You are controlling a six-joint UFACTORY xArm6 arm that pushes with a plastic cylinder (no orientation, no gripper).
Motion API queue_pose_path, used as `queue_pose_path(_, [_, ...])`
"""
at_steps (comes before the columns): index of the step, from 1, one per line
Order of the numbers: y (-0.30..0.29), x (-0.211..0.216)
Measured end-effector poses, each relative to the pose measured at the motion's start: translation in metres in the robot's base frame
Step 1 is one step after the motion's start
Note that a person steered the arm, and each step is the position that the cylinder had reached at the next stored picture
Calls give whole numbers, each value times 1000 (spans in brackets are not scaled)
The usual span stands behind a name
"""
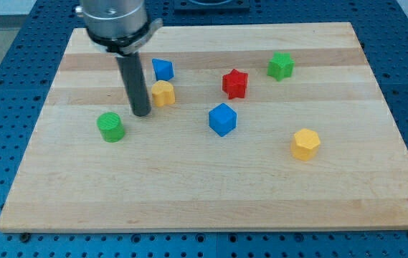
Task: Slide the heart diagonally bottom right to the triangle
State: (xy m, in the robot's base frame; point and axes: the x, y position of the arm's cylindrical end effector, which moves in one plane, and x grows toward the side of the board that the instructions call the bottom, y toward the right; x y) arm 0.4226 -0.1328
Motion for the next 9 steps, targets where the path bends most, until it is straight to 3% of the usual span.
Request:
queue_pose_path(5, [-6, -48])
queue_pose_path(9, [35, -43])
